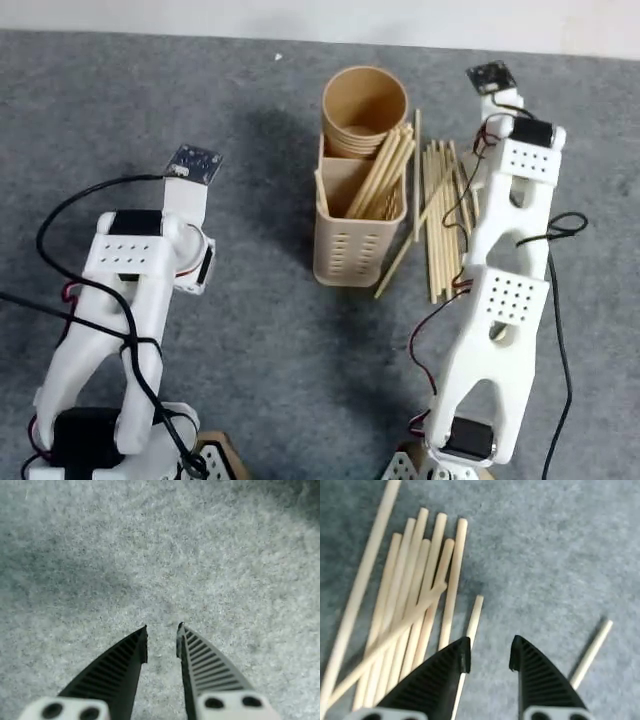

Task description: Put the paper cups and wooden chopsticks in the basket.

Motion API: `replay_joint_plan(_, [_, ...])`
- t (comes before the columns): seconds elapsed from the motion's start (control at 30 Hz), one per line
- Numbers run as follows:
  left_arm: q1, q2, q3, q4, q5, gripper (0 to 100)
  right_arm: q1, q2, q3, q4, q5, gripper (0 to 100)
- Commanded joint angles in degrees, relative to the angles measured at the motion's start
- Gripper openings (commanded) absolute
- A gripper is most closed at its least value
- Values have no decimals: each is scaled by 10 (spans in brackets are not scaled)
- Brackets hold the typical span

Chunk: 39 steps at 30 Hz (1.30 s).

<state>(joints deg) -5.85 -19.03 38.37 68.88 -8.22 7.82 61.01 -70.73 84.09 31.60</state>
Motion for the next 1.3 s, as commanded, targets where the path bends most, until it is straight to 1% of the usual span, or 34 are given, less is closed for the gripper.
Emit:
replay_joint_plan(0.0, [6,-17,-3,-5,7,123,-3,-47,-34,24,-5,145])
replay_joint_plan(0.27, [6,-17,-3,-6,7,123,-24,15,-27,32,-7,145])
replay_joint_plan(0.37, [6,-16,-3,-6,7,123,-36,17,-28,47,-5,145])
replay_joint_plan(0.63, [6,-17,-3,-7,7,123,-39,24,-25,39,-5,145])
replay_joint_plan(0.8, [6,-17,-3,-5,7,123,-21,32,-15,3,-5,145])
replay_joint_plan(0.93, [6,-17,-3,-5,7,123,-4,86,-7,-8,-5,145])
replay_joint_plan(1.1, [6,-17,-3,-5,7,123,1,148,-44,-7,-4,144])
replay_joint_plan(1.17, [6,-16,-3,-6,7,123,1,165,-68,-3,-8,111])
replay_joint_plan(1.23, [6,-15,-3,-7,7,123,1,173,-100,12,-9,2])
replay_joint_plan(1.27, [6,-15,-3,-7,7,123,0,174,-119,27,-11,4])
